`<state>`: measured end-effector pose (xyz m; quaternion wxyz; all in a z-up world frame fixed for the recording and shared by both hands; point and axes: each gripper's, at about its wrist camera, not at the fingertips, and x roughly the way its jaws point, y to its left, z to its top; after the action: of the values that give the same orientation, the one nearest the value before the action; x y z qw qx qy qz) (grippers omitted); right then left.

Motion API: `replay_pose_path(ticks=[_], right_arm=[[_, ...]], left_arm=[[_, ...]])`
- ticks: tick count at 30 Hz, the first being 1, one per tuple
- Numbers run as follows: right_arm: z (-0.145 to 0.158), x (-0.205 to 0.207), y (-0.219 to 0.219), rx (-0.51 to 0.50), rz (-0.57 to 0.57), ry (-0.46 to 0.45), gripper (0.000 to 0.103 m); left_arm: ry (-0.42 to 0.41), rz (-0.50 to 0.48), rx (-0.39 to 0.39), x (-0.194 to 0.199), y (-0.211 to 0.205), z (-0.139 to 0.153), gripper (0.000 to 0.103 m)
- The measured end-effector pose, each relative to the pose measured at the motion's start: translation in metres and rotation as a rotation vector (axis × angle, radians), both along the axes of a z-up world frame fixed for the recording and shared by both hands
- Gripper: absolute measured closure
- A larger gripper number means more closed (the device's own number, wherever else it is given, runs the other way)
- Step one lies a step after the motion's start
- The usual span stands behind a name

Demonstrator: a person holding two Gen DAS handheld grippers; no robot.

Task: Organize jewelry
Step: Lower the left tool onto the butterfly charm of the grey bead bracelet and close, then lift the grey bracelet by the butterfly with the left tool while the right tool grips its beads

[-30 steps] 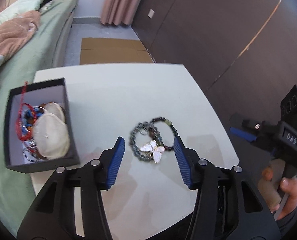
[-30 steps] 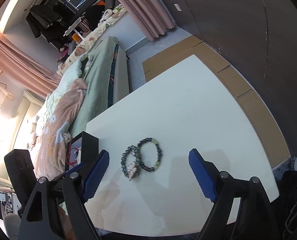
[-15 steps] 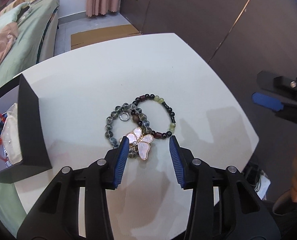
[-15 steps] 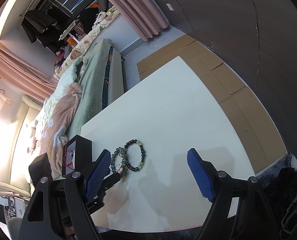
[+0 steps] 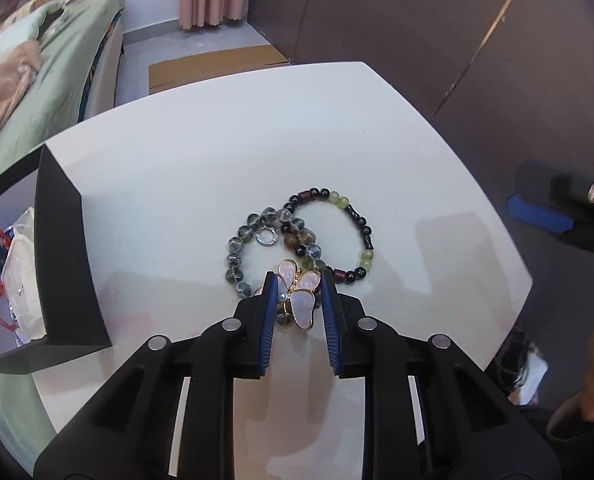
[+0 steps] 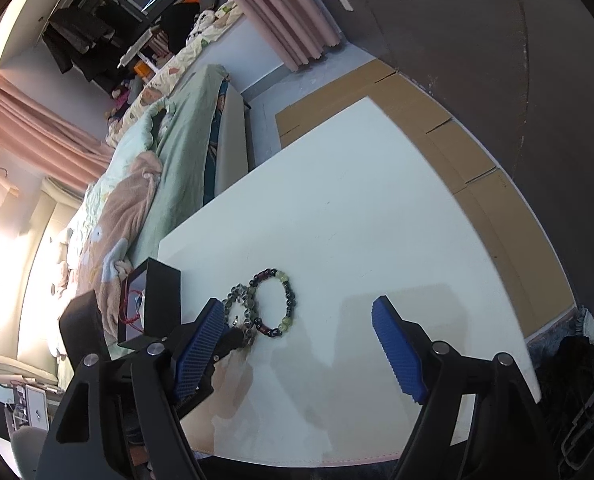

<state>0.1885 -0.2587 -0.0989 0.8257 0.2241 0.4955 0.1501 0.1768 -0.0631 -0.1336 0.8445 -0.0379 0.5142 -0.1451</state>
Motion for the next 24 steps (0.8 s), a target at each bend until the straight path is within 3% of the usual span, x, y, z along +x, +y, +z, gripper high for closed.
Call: replay_pose_path(ticks=[16, 24], right_arm=[[-0.027, 0.018, 0.064, -0.021, 0.107, 0.074, 0.059], [-0.044, 0.033, 0.095, -0.096, 0.140, 0.101, 0.063]], left_arm=[[-0.057, 0.078, -0.138, 0.002, 0.050, 0.032, 0.084], [-0.093, 0.134, -0.177, 0.002, 0.082, 0.048, 0.084]])
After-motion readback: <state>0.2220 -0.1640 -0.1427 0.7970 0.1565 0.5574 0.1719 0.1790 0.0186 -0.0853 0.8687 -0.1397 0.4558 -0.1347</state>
